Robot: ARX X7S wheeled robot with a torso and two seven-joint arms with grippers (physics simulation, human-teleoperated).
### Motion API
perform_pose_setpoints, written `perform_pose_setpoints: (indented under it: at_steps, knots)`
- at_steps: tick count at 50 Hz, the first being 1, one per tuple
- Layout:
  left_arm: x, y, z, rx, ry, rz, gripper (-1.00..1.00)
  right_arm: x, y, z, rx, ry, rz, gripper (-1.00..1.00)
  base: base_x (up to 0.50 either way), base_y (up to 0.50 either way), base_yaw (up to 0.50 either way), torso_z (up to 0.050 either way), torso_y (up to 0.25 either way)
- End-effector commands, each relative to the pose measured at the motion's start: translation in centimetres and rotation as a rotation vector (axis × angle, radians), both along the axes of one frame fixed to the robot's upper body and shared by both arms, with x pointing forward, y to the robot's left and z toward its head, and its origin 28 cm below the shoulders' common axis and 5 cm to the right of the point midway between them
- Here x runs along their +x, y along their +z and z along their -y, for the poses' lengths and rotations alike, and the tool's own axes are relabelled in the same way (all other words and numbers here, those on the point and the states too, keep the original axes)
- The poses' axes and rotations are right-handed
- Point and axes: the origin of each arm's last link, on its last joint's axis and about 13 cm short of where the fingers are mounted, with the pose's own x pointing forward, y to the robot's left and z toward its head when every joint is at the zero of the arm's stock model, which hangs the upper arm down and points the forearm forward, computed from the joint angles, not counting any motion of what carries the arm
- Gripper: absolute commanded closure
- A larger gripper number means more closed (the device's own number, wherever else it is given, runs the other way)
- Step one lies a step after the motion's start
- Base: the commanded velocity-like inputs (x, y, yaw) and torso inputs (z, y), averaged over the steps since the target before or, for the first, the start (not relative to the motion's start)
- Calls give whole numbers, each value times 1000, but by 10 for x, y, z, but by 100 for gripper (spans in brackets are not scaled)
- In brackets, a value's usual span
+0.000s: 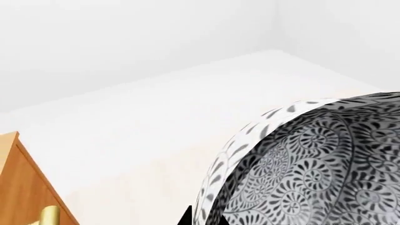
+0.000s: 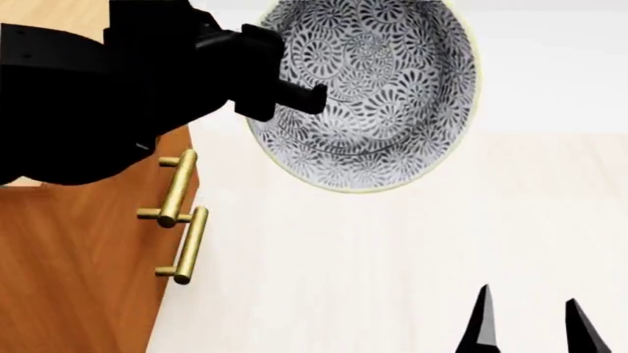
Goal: Put the bowl on top of the cabinet.
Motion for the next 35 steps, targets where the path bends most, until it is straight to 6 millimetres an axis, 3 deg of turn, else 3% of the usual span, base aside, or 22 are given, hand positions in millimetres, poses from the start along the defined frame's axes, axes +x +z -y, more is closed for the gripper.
perform_pose_setpoints:
  at_steps: [1,15,23,35]
  knots:
    - [22,37,-5,-82,42,-14,100,0,1,3,8,-13,-6,-100,0,0,0,0,0]
    - [54,80,-18,-201,57,-37,100,5,-1,7,12,-54,-24,-100,0,0,0,0,1]
    - [63,81,-31,-353,92,-109,100,9,-3,9,11,-71,-37,-100,0,0,0,0,0]
    - [63,90,-45,-434,146,-117,100,17,-7,14,16,-97,-70,-100,0,0,0,0,0]
